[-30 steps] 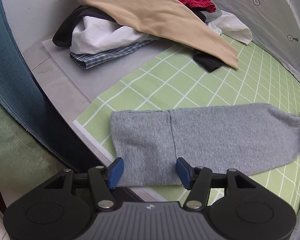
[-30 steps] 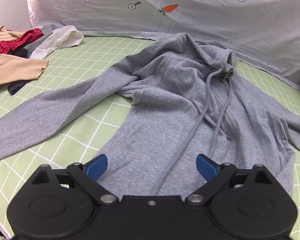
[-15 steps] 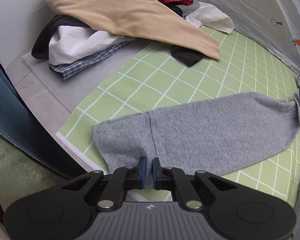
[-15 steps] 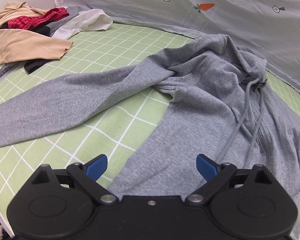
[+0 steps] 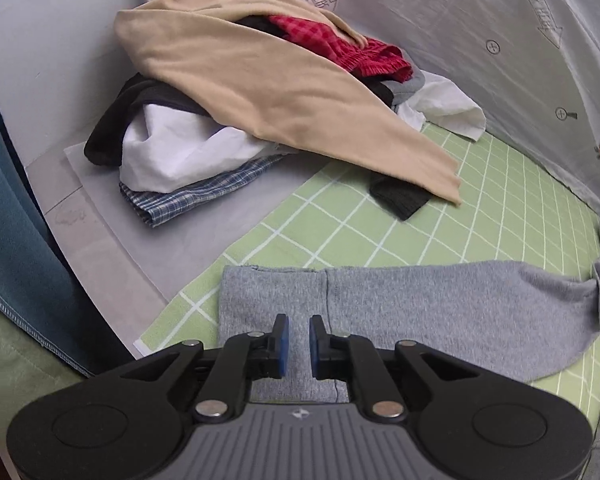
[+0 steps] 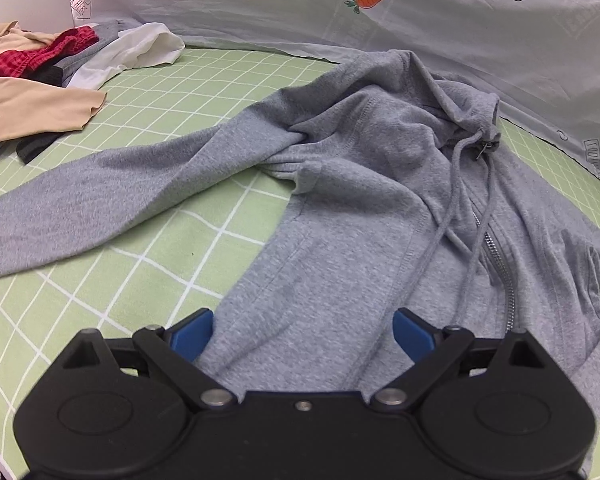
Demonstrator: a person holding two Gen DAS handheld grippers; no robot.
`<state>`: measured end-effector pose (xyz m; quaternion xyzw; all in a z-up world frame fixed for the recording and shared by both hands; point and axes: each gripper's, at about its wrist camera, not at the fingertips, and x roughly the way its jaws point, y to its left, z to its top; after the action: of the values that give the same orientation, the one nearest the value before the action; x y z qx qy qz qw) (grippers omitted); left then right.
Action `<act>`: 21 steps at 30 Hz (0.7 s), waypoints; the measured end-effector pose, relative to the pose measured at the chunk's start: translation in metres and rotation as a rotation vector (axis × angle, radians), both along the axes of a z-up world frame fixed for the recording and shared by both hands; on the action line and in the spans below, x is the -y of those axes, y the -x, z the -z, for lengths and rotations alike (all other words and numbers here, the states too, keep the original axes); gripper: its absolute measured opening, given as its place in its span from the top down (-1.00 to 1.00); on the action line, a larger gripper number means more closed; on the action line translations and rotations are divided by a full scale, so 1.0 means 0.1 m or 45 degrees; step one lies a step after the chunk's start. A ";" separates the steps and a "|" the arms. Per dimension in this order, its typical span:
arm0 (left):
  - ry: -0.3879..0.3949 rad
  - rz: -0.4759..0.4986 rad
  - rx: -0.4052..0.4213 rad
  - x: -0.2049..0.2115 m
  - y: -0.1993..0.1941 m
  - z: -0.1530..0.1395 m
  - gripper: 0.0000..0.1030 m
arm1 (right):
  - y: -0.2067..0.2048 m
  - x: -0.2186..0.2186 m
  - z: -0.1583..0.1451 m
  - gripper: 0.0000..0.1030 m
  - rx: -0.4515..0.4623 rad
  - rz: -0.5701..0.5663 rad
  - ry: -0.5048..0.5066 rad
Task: Fold clothes
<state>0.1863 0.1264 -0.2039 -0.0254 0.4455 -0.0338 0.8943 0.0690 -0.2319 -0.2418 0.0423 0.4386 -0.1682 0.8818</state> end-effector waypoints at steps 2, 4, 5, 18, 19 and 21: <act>0.023 0.021 -0.033 0.02 0.03 0.04 0.57 | -0.01 -0.01 -0.03 -0.88 0.015 -0.010 -0.007; 0.025 0.009 -0.066 0.03 0.05 0.08 0.44 | -0.03 -0.02 -0.06 -0.88 0.036 -0.024 -0.025; 0.013 0.000 -0.077 0.03 0.07 0.10 0.30 | -0.05 -0.03 -0.08 -0.87 0.040 -0.035 -0.028; -0.094 -0.014 -0.145 0.28 0.12 0.26 -0.36 | -0.68 -0.15 -0.19 -0.05 0.102 -0.220 -0.300; -0.082 -0.044 -0.150 0.27 0.10 0.27 -0.36 | -0.72 -0.16 -0.17 -0.04 0.098 -0.216 -0.328; -0.063 -0.078 -0.152 0.25 0.08 0.29 -0.36 | -0.80 -0.18 -0.12 0.05 0.088 -0.209 -0.382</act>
<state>0.1780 0.1016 -0.2324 -0.0190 0.4977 0.0062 0.8671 0.1492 -0.2138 -0.2300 0.1432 0.4302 -0.0269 0.8909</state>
